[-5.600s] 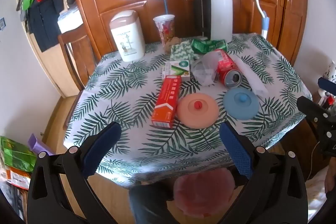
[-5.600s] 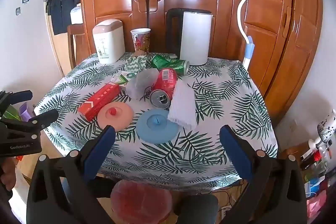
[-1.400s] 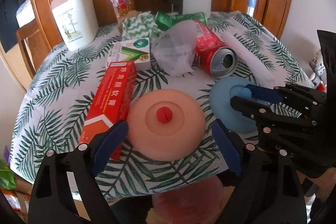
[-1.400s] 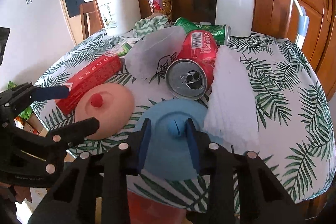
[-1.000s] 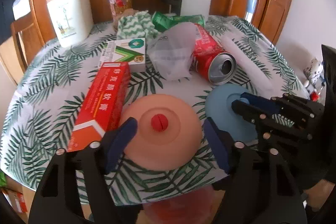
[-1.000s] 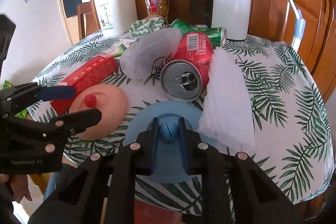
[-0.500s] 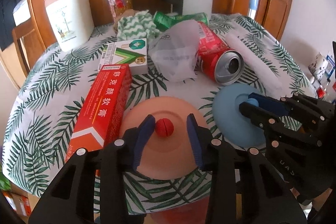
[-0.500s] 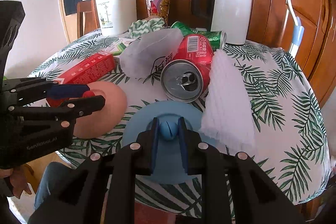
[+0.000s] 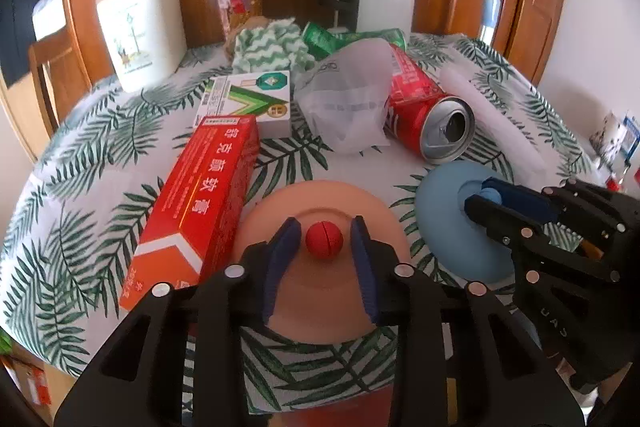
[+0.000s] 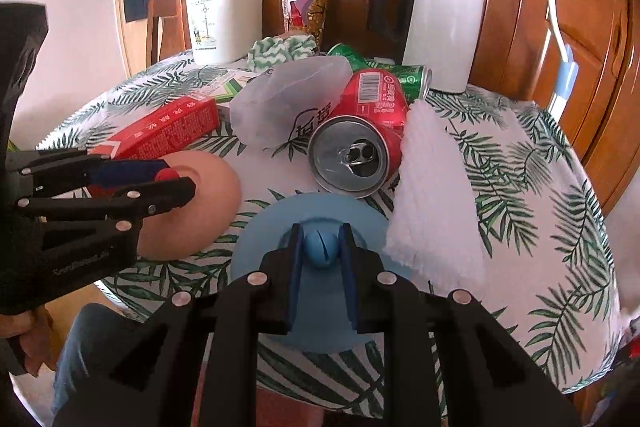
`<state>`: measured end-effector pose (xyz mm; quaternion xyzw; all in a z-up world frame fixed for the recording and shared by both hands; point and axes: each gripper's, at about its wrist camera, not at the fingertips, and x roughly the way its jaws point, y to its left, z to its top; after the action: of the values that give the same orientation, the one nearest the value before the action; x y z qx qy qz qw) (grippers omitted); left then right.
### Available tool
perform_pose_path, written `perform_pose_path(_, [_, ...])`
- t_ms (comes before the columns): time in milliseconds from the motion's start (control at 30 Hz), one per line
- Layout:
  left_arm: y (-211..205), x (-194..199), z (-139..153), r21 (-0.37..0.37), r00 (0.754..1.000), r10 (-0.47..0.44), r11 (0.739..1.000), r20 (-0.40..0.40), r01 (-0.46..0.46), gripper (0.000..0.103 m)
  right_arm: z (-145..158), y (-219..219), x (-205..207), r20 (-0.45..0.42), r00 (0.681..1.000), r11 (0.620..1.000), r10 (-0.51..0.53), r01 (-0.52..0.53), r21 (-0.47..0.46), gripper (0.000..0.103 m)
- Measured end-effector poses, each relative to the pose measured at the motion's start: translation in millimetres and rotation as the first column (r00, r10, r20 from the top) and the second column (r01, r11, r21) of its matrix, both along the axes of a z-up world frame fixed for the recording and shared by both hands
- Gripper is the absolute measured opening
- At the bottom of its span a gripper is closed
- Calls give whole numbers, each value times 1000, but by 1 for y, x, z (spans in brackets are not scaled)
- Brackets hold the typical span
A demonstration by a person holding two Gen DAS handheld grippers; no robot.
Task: Collect trash
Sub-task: 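Carry both lids down to the pink-lined bin and open both tools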
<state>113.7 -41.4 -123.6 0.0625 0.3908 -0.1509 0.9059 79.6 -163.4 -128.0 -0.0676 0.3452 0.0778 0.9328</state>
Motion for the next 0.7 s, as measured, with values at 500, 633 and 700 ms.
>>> perform_pose_path(500, [9,-32,17,-59,1000,-25,998,5,26,23,25,4,-32,15,999,995,52,-53,85,18])
perform_pose_path(633, [14,-66,25,-48,998,-55,997,5,55,23,28,8,-65,0,996,988,89,-88,126,18])
perform_pose_path(700, [18,-88,24,-36,997,-72,997,-7,72,23,24,12,-84,-14,994,986,105,-102,135,18])
